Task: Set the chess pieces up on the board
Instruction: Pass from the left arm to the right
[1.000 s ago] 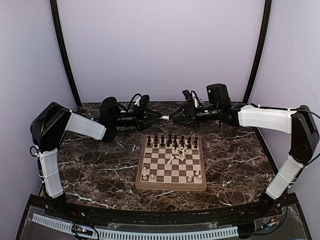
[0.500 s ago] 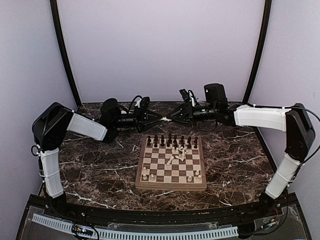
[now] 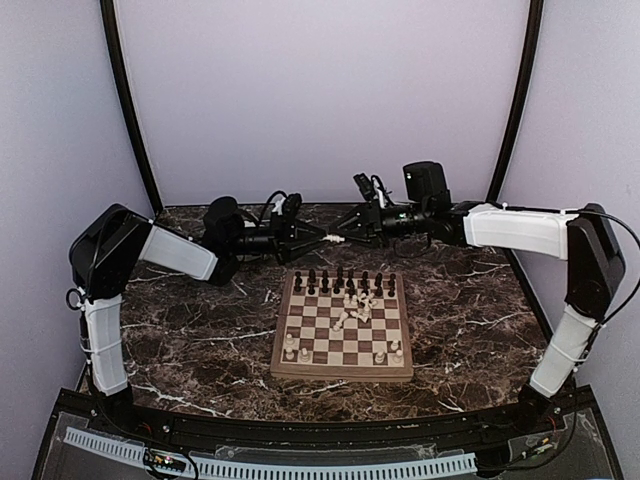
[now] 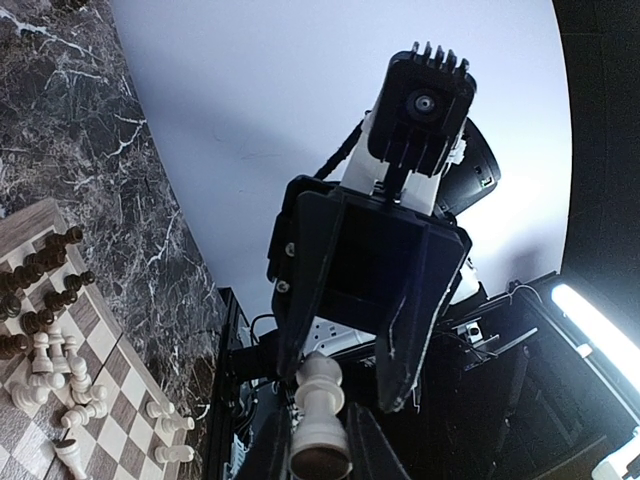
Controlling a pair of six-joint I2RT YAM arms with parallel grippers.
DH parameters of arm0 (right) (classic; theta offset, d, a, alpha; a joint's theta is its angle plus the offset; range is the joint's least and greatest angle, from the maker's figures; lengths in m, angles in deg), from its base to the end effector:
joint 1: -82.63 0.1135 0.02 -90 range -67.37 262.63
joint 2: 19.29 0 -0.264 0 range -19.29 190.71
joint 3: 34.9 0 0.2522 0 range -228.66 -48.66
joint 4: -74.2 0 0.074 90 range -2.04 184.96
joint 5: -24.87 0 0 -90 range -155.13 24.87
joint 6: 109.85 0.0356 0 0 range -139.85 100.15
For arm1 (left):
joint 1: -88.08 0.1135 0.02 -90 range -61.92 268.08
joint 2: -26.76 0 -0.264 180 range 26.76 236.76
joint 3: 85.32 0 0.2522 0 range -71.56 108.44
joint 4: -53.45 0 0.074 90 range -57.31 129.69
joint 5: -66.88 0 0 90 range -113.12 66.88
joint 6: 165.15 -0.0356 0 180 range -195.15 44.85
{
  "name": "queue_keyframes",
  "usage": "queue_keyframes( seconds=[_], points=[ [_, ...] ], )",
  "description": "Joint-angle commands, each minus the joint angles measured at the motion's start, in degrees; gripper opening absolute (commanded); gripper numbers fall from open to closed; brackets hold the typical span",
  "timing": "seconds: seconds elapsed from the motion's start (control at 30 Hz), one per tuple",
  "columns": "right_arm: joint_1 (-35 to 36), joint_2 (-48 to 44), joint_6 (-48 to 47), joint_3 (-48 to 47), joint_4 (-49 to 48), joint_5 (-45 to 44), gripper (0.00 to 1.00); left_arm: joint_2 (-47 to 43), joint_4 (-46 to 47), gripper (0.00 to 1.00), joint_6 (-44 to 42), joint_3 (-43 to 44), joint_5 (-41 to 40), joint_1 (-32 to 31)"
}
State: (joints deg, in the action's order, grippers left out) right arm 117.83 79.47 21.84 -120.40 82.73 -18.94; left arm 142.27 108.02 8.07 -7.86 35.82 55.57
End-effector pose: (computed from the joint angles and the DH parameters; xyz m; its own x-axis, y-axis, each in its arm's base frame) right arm 0.3098 0.2500 0.2800 -0.8561 -0.0404 -0.5152 -0.5051 0.2763 0.8176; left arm 0.3385 -0.2519 0.2226 -0.9348 -0.0118 -0.3551 0.3526 -0.1525 -0.9233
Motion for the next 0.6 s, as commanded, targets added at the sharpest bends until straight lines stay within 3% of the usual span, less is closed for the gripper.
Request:
queue_keyframes(
  seconds=[0.0, 0.4, 0.57],
  points=[
    [0.48, 1.22, -1.52, -2.94, 0.98, 1.23, 0.38, 0.22, 2.30, 0.07, 0.08, 1.82, 0.62, 0.09],
    [0.57, 1.93, -2.30, -3.62, 3.05, 1.18, 0.37, 1.43, 5.22, 0.07, 1.85, 2.14, 0.02, 0.23],
    [0.55, 1.99, -2.72, -3.40, 3.39, 0.42, 0.25, 1.49, 5.12, 0.07, 1.78, 2.24, 0.14, 0.25]
  ],
)
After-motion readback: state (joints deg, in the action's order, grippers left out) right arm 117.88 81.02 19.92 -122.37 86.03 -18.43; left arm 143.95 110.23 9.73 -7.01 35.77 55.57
